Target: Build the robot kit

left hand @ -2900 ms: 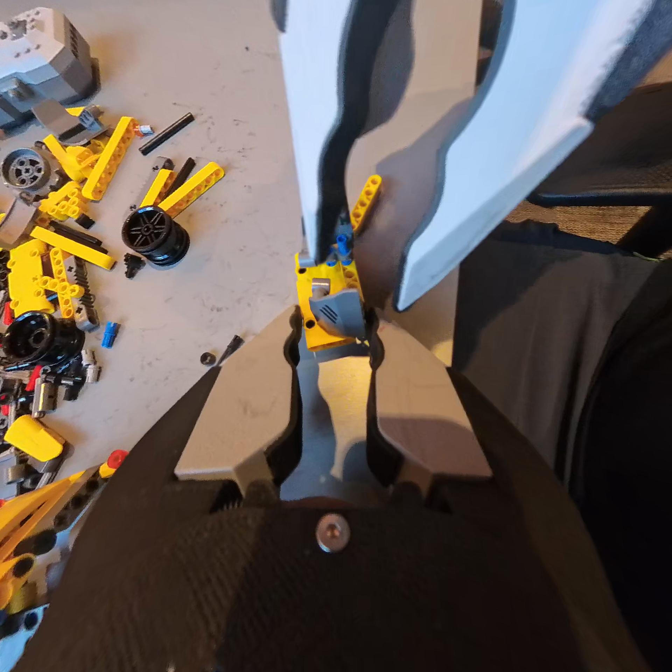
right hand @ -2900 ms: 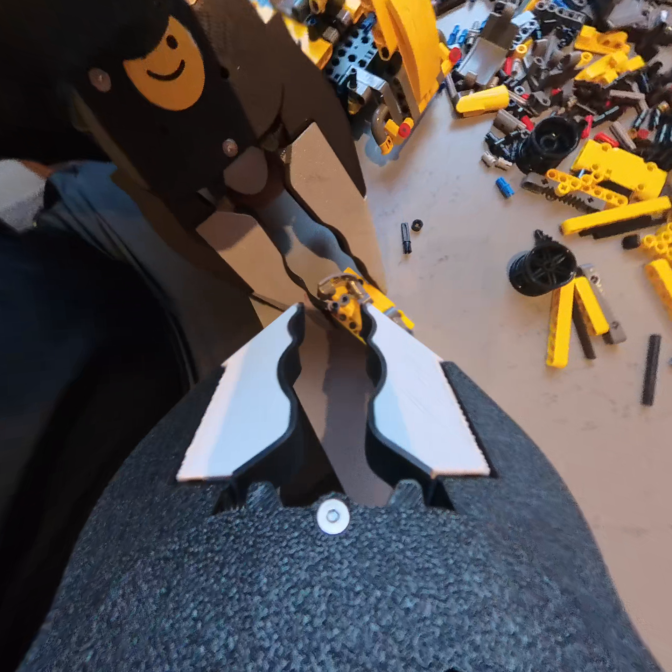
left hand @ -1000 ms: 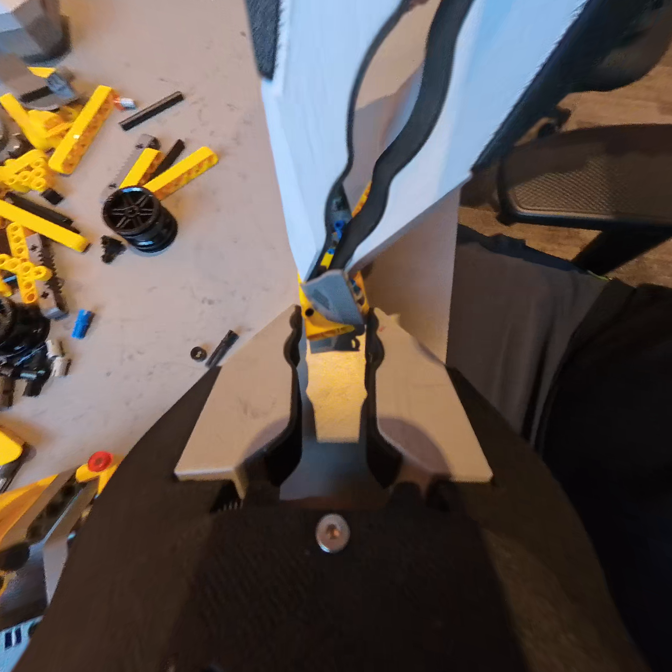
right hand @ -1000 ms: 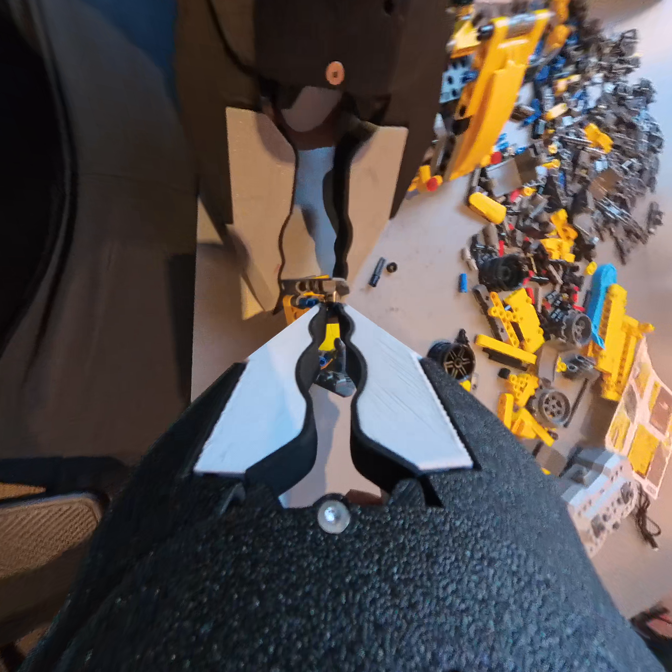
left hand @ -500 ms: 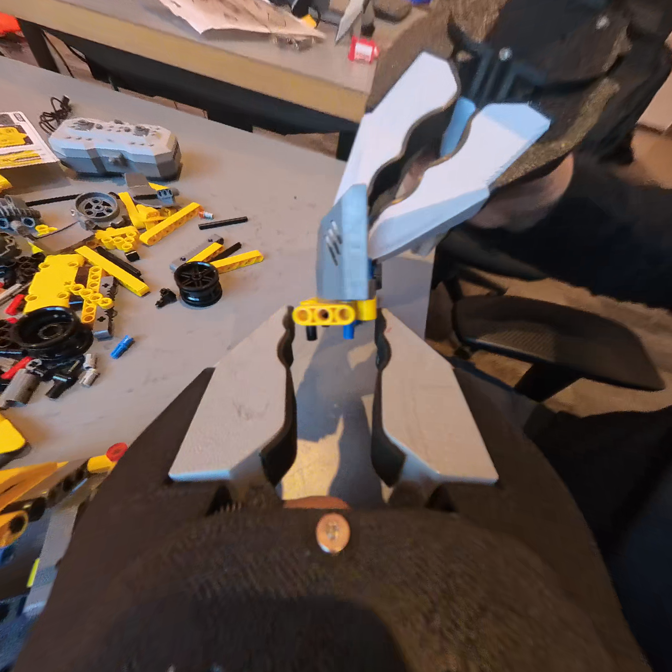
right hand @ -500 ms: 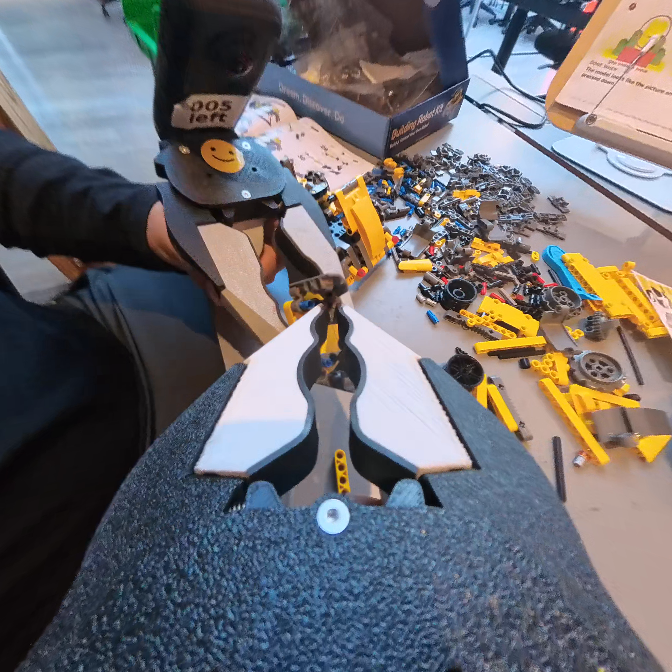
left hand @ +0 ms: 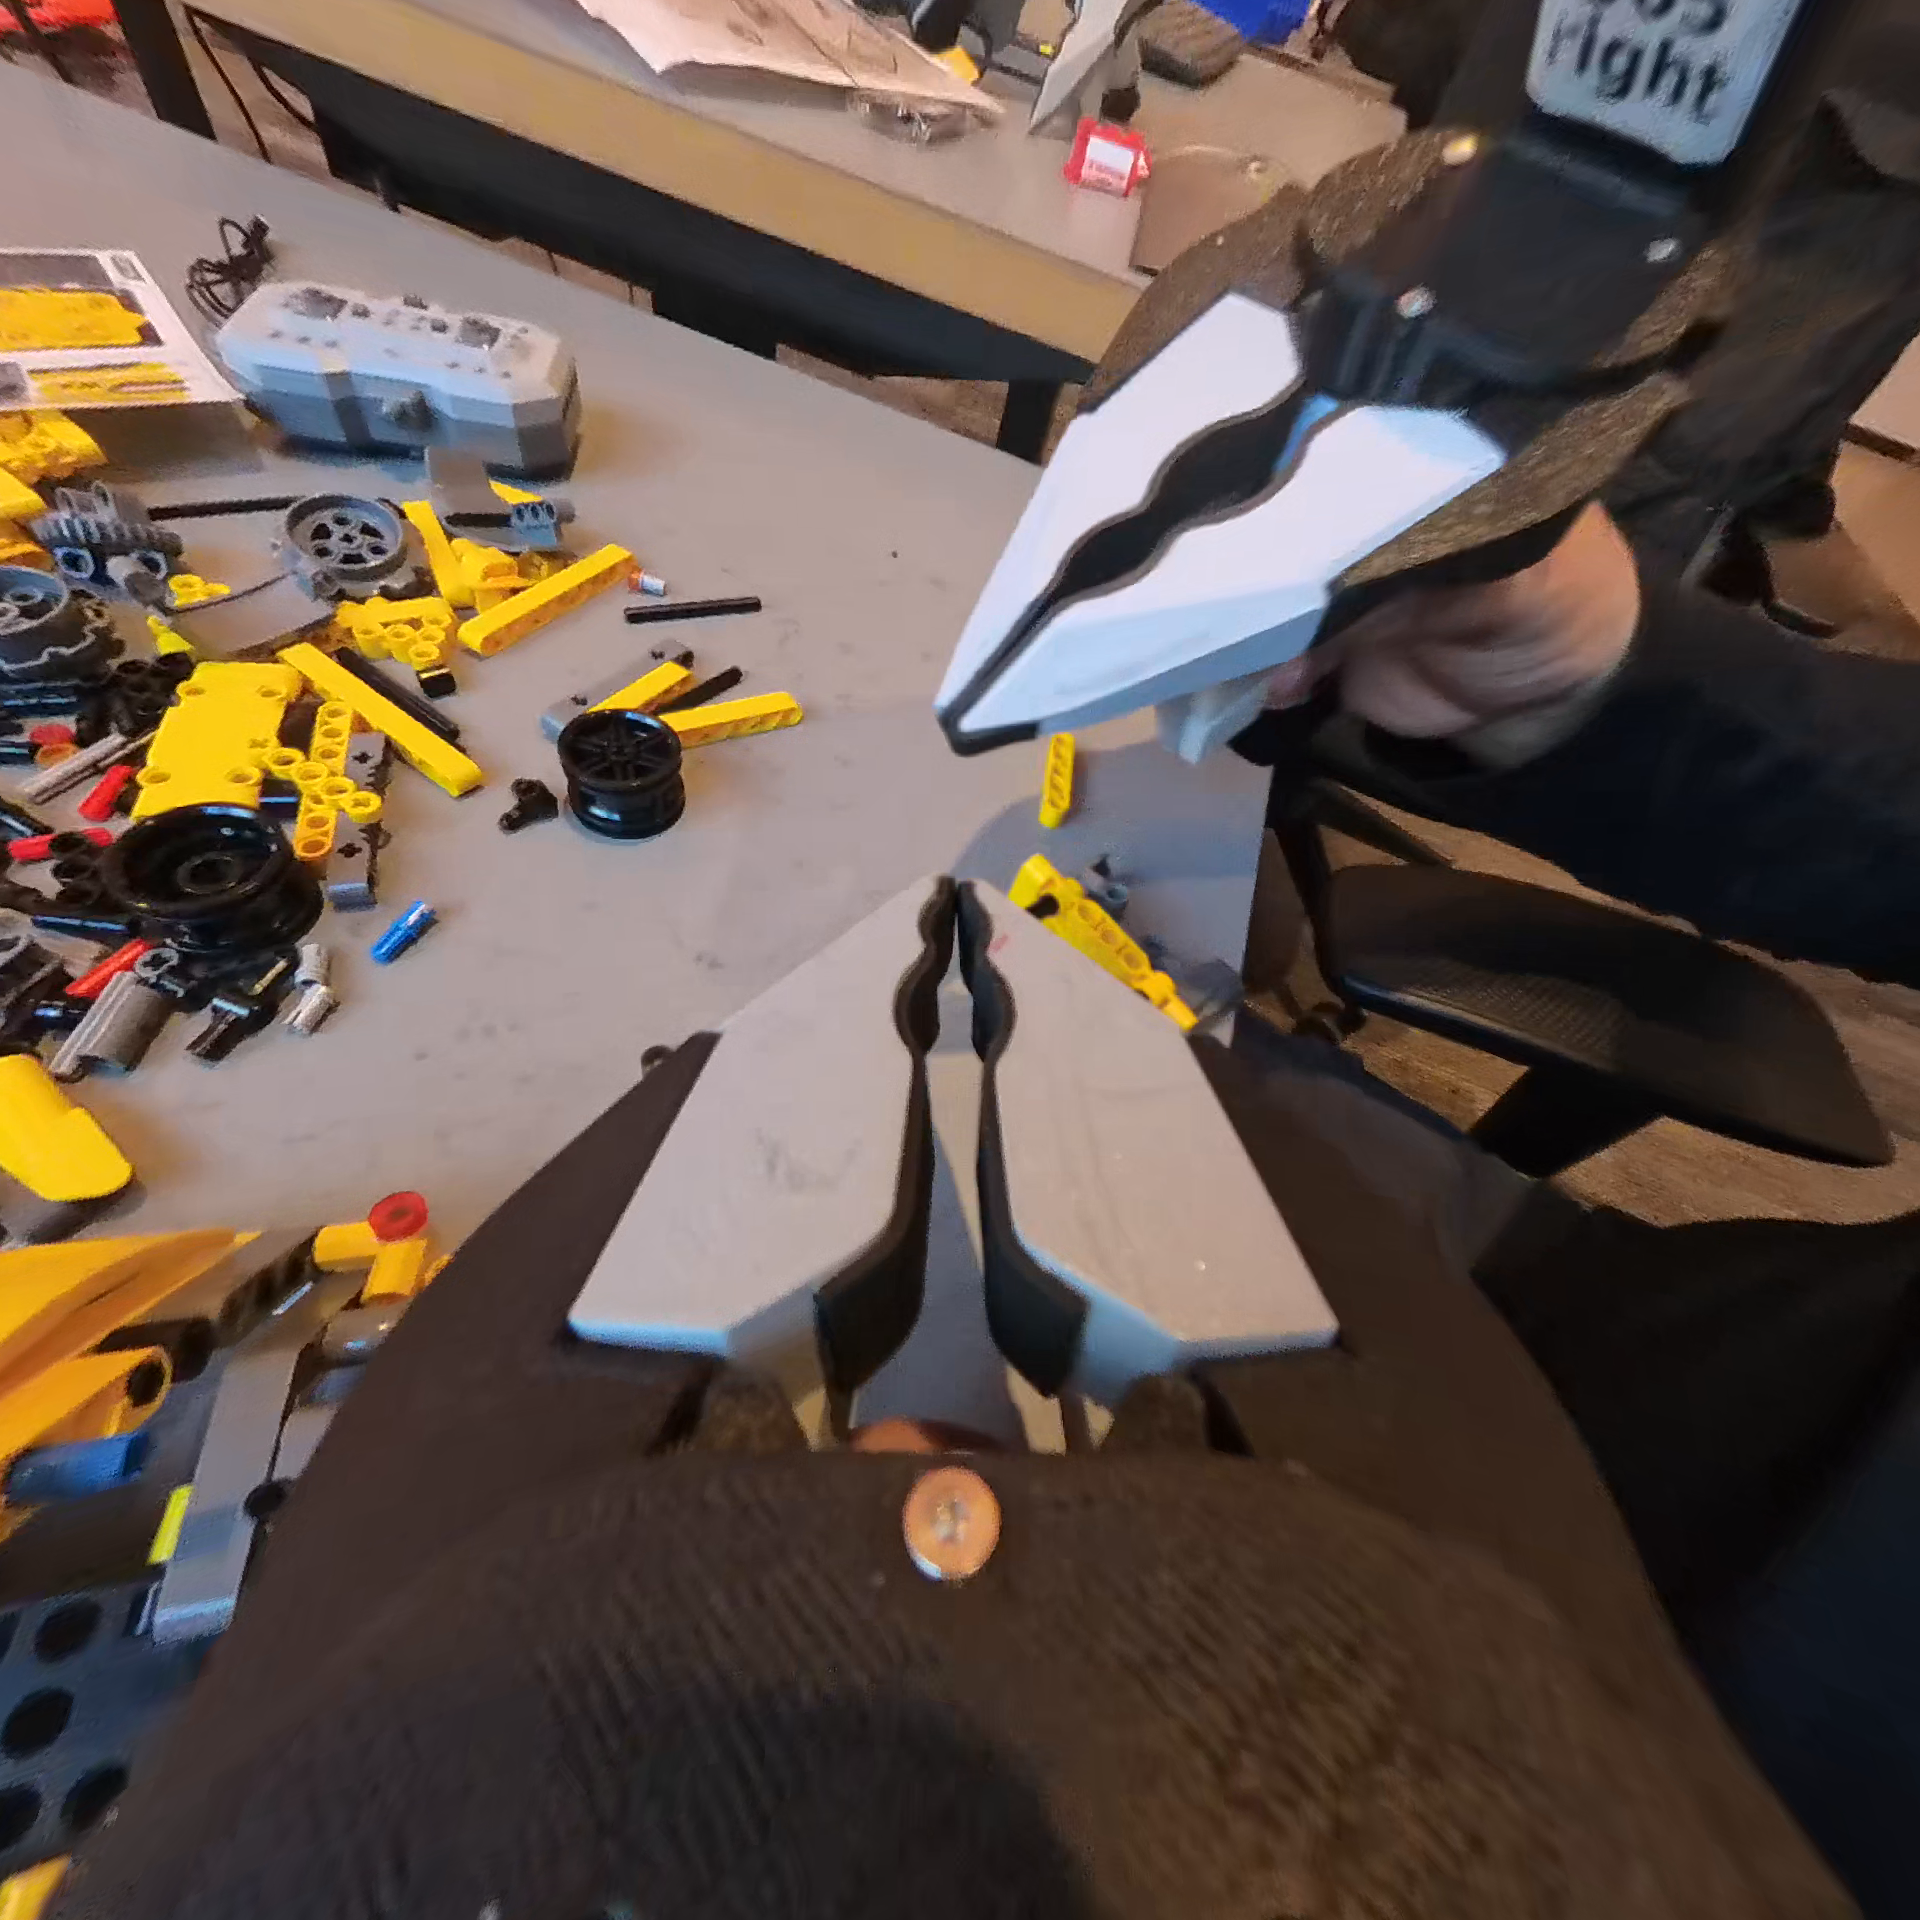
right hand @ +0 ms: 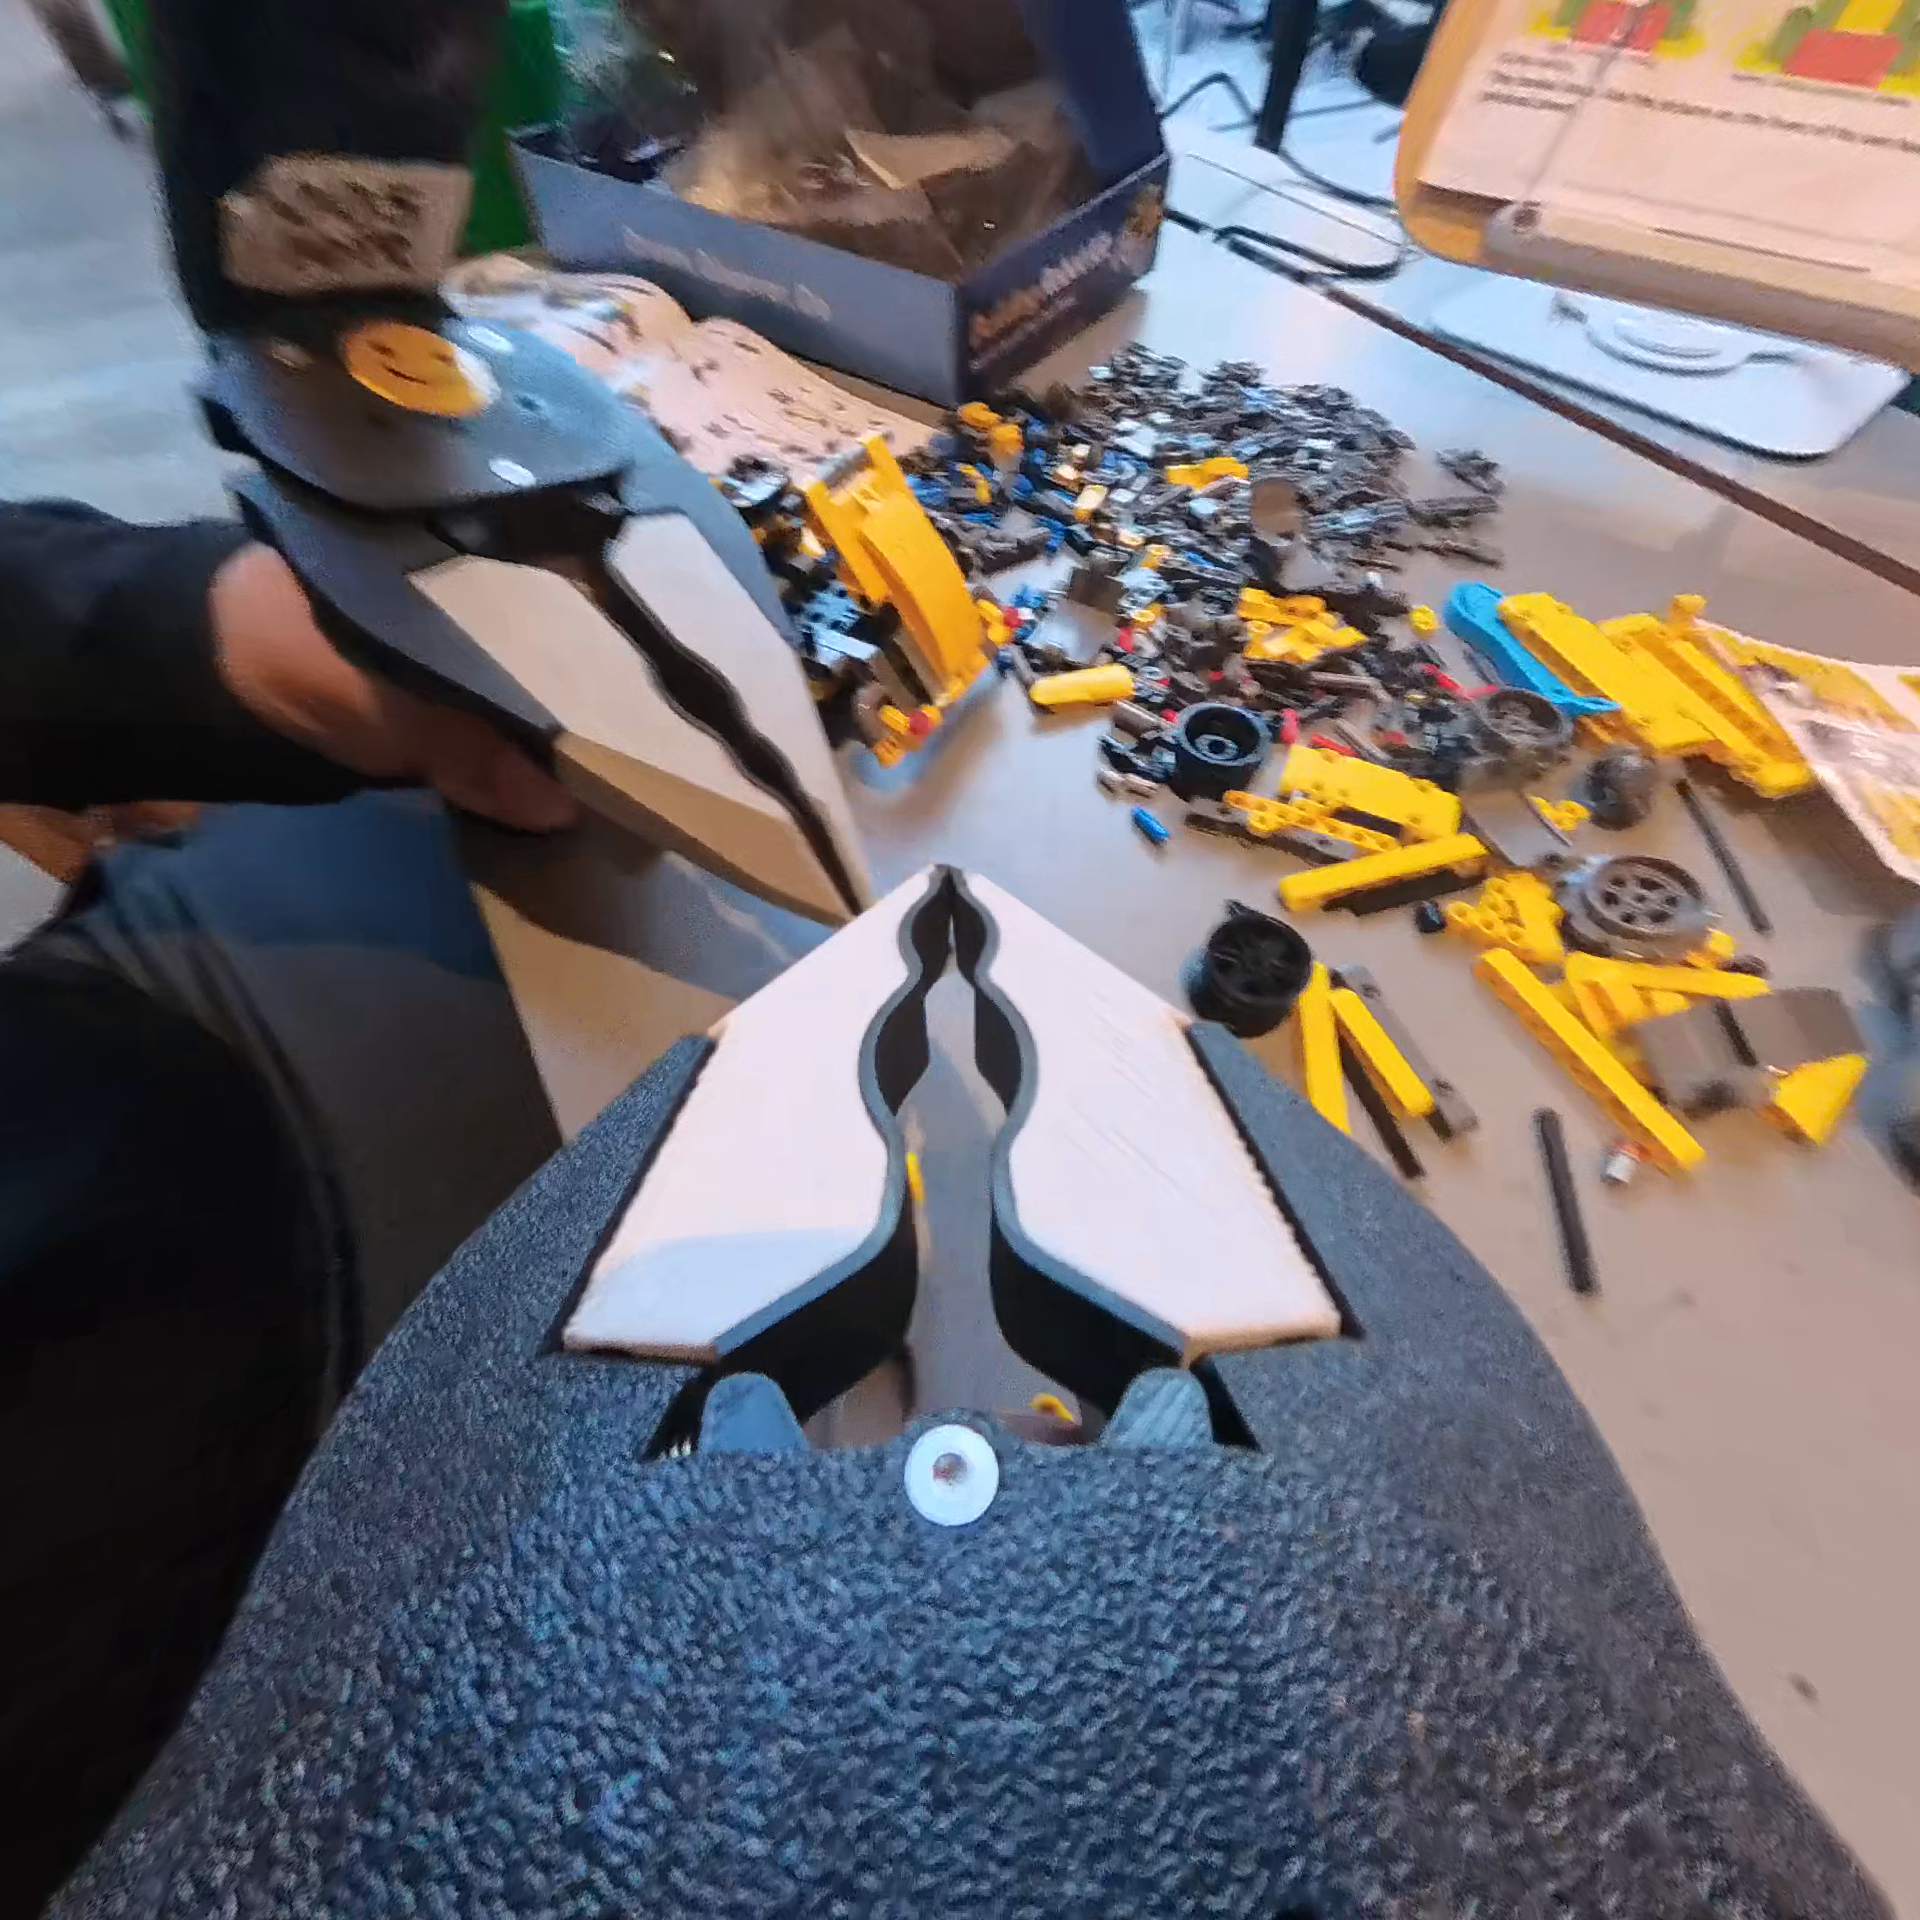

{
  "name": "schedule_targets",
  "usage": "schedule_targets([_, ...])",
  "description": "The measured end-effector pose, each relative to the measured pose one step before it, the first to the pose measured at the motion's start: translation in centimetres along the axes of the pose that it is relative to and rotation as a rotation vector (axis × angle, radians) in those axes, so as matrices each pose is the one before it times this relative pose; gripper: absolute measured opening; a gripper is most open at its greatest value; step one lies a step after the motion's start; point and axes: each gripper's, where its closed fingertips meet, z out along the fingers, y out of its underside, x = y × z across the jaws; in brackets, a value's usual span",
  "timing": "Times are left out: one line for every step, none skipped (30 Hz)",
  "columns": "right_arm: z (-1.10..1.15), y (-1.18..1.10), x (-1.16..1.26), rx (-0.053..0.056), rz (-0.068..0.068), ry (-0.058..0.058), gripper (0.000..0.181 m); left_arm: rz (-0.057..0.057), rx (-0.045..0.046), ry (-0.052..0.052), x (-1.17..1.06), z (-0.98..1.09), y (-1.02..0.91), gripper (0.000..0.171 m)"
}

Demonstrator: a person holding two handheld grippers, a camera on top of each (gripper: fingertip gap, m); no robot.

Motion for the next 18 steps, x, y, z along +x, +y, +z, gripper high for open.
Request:
schedule_targets([-0.221, 0.292, 0.716, 0.0005, -0.0103, 0.0316, 0.0, 0.0125, -0.00416, -0.0228, -0.147, -0.112, -0.095, 0.0])
schedule_targets([-0.222, 0.348, 0.659, 0.0006, -0.0027, 0.0221, 0.0, 0.0245, -0.01376, -0.0382, -0.349, -0.047, 0.068, 0.001])
schedule_targets([-0.239, 0.386, 0.476, -0.0024, 0.0094, 0.0066, 0.001, 0.0226, -0.01613, -0.027, -0.194, 0.025, 0.138, 0.005])
schedule_targets([-0.343, 0.39, 0.479, -0.0056, 0.0145, 0.0066, 0.007, 0.0103, -0.01614, -0.0087, 0.089, 0.047, 0.157, 0.01])
schedule_targets([-0.527, 0.396, 0.661, -0.0092, 0.0093, 0.0199, 0.01, 0.003, -0.01365, 0.0061, 0.308, 0.022, 0.132, 0.018])
schedule_targets([-0.738, 0.385, 0.82, -0.0094, 0.0018, 0.0303, 0.012, 0.0017, -0.01279, 0.0105, 0.402, 0.021, 0.135, 0.025])
schedule_targets([-0.917, 0.327, 0.775, -0.0035, -0.0024, 0.027, 0.014, 0.0066, -0.01421, 0.0113, 0.447, -0.01, 0.174, 0.031])
schedule_targets([-1.015, 0.299, 0.546, 0.0012, -0.0026, 0.0111, 0.017, 0.0178, -0.01611, 0.0197, 0.617, 0.025, 0.237, 0.037])
schedule_targets([-1.025, 0.382, 0.193, -0.001, -0.0011, -0.0108, 0.017, 0.0268, -0.02527, 0.0276, 0.749, 0.075, 0.376, 0.043])
schedule_targets([-0.936, 0.543, -0.228, -0.0083, -0.0005, -0.0324, 0.017, 0.0308, -0.03595, 0.008, 0.463, 0.112, 0.492, 0.045])
schedule_targets([-0.745, 0.738, -0.427, -0.0187, -0.0011, -0.0361, 0.017, 0.0409, -0.03046, -0.0069, 0.234, 0.138, 0.393, 0.045])
schedule_targets([-0.507, 0.913, -0.382, -0.0297, -0.0043, -0.0225, 0.017, 0.051, -0.02556, -0.0057, 0.278, 0.152, 0.301, 0.045])
schedule_targets([-0.253, 0.993, -0.366, -0.0363, -0.011, -0.0103, 0.018, 0.054, -0.0233, -0.0081, 0.246, 0.202, 0.243, 0.042])
schedule_targets([0.011, 0.964, -0.456, -0.0382, -0.0181, -0.0068, 0.018, 0.049, -0.02075, -0.0125, 0.184, 0.228, 0.175, 0.04])
schedule_targets([0.237, 0.771, -0.652, -0.0329, -0.022, -0.0105, 0.018, 0.0364, -0.01895, -0.0074, 0.205, 0.265, 0.133, 0.038])
schedule_targets([0.414, 0.522, -0.776, -0.0223, -0.0209, -0.0138, 0.02, 0.0195, -0.01387, 0.0016, 0.297, 0.285, 0.025, 0.038])
schedule_targets([0.56, 0.419, -0.76, -0.0212, -0.0151, -0.0145, 0.021, 0.0091, -0.00312, 0.0083, 0.356, 0.266, -0.132, 0.039])
schedule_targets([0.656, 0.497, -0.559, -0.0294, -0.0078, -0.0096, 0.025, 0.0044, 0.0037, 0.0123, 0.353, 0.249, -0.198, 0.038])
